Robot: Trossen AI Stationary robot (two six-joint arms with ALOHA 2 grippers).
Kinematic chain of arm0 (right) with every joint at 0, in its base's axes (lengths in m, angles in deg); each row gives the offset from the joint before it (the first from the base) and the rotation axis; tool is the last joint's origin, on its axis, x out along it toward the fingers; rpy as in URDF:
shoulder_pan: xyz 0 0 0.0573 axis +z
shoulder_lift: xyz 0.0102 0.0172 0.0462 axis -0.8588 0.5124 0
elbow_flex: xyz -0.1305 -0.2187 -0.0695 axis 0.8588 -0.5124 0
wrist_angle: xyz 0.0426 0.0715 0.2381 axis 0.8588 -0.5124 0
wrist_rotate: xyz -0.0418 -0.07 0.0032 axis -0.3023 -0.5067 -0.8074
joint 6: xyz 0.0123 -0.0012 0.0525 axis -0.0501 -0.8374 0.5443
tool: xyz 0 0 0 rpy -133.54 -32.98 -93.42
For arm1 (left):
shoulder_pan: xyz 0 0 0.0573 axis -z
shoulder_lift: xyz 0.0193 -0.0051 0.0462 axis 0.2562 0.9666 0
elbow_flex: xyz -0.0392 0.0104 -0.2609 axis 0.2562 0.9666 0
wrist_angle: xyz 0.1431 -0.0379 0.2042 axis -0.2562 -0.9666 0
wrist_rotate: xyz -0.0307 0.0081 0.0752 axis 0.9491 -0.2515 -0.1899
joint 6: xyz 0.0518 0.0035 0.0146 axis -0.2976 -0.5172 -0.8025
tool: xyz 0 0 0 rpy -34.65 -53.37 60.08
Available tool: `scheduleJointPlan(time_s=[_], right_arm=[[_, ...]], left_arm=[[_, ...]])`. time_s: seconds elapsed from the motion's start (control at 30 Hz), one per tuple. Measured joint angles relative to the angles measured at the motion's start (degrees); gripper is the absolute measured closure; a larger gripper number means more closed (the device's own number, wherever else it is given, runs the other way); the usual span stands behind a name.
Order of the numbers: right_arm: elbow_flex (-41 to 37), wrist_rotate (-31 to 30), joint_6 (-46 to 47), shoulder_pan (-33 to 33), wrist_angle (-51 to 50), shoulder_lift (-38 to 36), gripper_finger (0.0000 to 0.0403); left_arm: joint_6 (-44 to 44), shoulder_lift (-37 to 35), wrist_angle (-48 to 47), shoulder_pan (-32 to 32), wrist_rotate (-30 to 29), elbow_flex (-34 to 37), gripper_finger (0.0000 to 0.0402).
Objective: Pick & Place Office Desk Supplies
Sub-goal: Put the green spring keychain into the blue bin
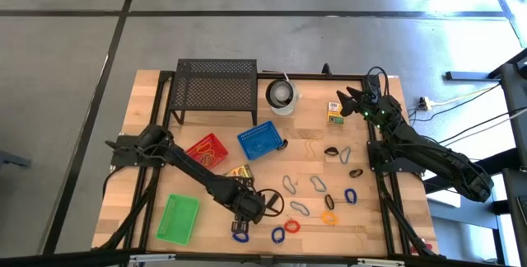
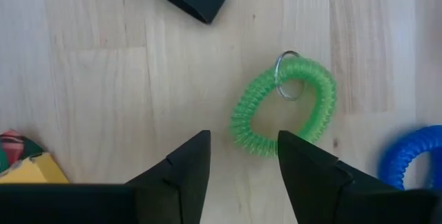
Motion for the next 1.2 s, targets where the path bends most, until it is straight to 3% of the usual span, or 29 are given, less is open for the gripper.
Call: scheduleJointPlan(time_s=[0.87,0.93,1.1,1.2], right_arm=[[0.0,0.1,0.4,0.0,1.6,0.0,0.0092],[0.0,2.6,2.2,0.0,3.9,0.0,0.0092],[0.0,19.0,-0.1,0.0,10.0,0.0,0.0092],[0.0,24.5,-2.7,0.7,12.6,0.0,0.0092]], left_arm=[[-1.4,-0.2,3.5,0.0,-0.9,-0.2,0.0242],[-2.4,-0.2,3.4,0.0,-1.1,-0.2,0.0244],[-3.7,-0.2,3.6,-0.5,-2.3,-0.2,0.0251],[-6.1,-0.2,5.2,-0.8,-2.4,-0.2,0.0254]])
